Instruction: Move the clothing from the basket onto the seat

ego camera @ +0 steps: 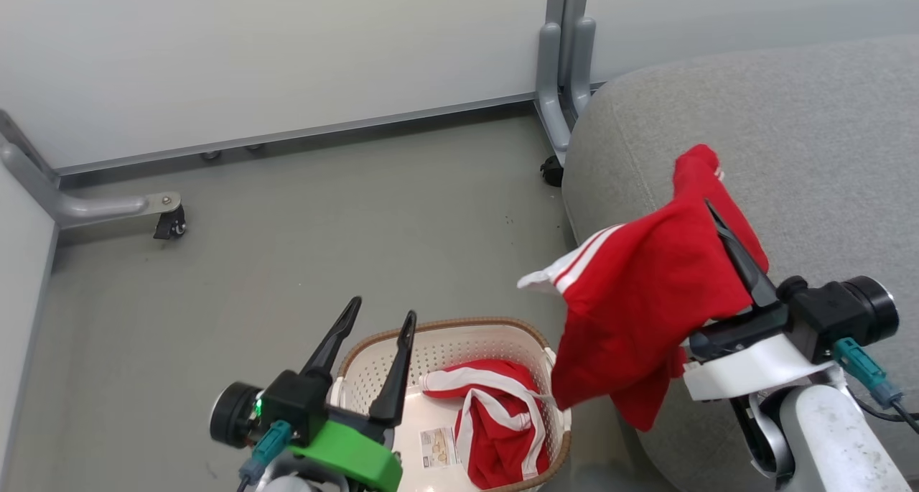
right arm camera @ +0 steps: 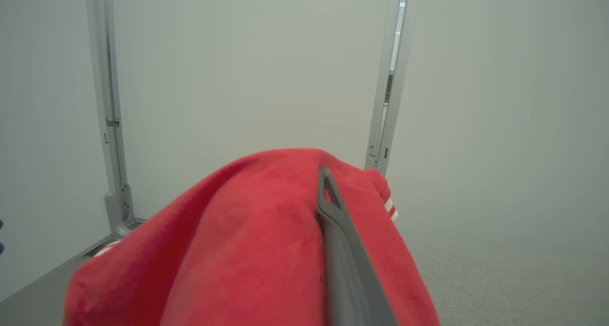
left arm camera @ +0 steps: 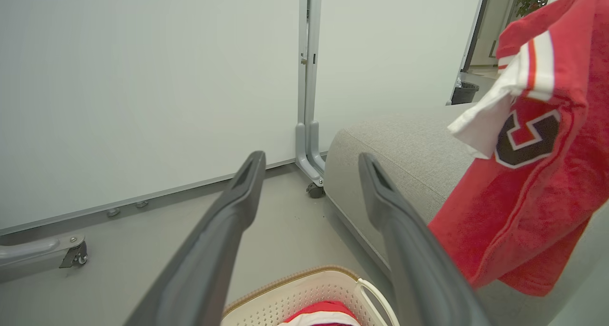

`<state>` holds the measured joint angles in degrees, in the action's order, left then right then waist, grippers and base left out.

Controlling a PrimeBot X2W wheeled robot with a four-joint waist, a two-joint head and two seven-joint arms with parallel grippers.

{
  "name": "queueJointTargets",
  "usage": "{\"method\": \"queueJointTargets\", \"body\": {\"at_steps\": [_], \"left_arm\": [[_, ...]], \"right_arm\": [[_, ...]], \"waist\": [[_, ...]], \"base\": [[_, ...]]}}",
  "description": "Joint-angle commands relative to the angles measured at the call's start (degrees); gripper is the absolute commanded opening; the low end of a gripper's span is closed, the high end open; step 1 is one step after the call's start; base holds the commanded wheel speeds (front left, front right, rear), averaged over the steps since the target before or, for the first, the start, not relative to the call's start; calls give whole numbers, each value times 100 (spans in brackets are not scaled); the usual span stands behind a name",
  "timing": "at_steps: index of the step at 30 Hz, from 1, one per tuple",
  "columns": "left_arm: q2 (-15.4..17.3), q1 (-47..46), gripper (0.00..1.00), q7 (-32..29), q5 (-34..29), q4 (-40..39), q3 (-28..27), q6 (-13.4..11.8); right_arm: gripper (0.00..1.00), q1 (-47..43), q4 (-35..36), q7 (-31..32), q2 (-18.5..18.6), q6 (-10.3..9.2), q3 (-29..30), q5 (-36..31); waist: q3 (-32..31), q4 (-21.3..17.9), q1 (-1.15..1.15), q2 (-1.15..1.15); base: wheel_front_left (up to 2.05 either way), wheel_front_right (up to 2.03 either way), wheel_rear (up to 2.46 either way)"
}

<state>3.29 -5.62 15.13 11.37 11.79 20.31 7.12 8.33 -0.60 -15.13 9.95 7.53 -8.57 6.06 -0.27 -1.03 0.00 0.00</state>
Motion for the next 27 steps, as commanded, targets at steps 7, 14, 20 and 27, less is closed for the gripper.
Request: {"method": "queueJointTargets", "body": {"at_steps": [7, 14, 20, 27], "left_arm": [[-23, 396, 100, 2, 7, 267, -526, -69], [-34, 656, 100, 2, -20, 193, -752, -323], [-35, 839, 100, 2, 133, 231, -905, -448], [-35, 826, 100, 3, 203, 323, -932, -470]], "right_arm": [[0, -254, 6, -3, -102, -8, 508, 135], [0, -376, -37, -3, -163, -8, 755, 203], [0, -438, -60, -3, -206, -8, 837, 222], [0, -426, -70, -3, -210, -8, 864, 263]], "waist": [[-57, 189, 0, 0], [-84, 270, 0, 0], [-84, 309, 0, 0], [-64, 340, 0, 0]], "base": [[0, 0, 0], [0, 0, 0], [0, 0, 0], [0, 0, 0]]}}
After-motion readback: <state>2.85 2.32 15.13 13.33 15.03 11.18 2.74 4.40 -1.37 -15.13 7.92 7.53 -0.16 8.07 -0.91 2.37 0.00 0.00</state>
